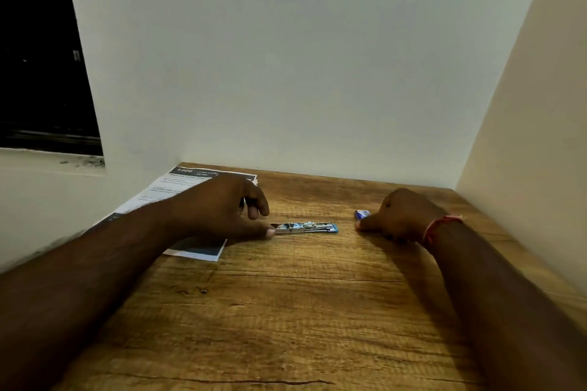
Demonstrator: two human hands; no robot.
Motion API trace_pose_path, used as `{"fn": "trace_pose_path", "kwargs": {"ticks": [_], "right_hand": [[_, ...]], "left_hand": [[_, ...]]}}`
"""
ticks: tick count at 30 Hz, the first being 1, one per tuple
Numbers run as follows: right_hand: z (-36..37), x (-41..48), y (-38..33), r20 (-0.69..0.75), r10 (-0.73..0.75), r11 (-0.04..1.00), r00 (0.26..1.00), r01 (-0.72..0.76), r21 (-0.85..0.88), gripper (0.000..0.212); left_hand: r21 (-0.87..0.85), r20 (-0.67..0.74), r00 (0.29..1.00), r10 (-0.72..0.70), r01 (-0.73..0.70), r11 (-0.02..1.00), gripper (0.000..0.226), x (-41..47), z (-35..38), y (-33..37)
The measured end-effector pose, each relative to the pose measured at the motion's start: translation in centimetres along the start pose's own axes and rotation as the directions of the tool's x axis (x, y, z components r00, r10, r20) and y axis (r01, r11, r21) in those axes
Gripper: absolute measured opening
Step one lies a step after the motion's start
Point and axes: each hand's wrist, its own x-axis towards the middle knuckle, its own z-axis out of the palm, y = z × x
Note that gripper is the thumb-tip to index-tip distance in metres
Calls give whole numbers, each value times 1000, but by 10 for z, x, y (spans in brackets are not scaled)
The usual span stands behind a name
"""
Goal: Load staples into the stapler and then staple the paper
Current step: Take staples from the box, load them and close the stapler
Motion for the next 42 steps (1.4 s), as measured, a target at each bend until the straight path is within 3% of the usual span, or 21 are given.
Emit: {"fn": "trace_pose_path", "kwargs": {"ticks": [9,11,13,15,17,22,27,31,34,36,39,42], "right_hand": [[3,7,8,-80,57,998,995,-59,-23,64],[-2,-3,4,-131,-24,1000,991,23,-14,59],[-4,-17,-6,-155,-168,974,974,188,126,53],[0,-28,-19,-110,-328,908,938,345,237,54],[11,-35,-31,-23,-430,883,902,426,195,49],[23,-34,-38,30,-462,882,886,455,122,18],[24,-32,-37,66,-488,873,870,486,47,15],[24,-24,-32,-41,-521,819,853,513,257,11],[27,-25,-36,-100,-502,656,859,454,603,20],[30,-28,-42,-127,-509,544,851,433,719,22],[40,-32,-49,-176,-513,438,840,433,787,22],[47,-35,-54,-235,-518,452,822,496,741,22]], "left_hand": [[73,113,992,-61,53,996,49,2,1,-9],[75,120,991,-66,57,996,48,2,-1,-8],[84,122,991,-64,54,995,43,2,-2,-9],[88,127,990,-66,55,995,36,2,-4,-8],[98,129,990,-59,46,994,30,1,-7,-7],[128,129,991,-37,20,992,20,1,-9,-3],[84,82,997,17,-24,996,16,-2,-8,0],[7,-62,995,84,-84,996,13,-2,-6,4],[-108,-186,981,47,-68,992,20,0,2,10],[-172,-241,970,12,-55,984,24,1,9,14],[-298,-246,969,-10,-66,952,24,2,19,22],[-302,-271,963,0,-85,950,21,2,24,28]]}}
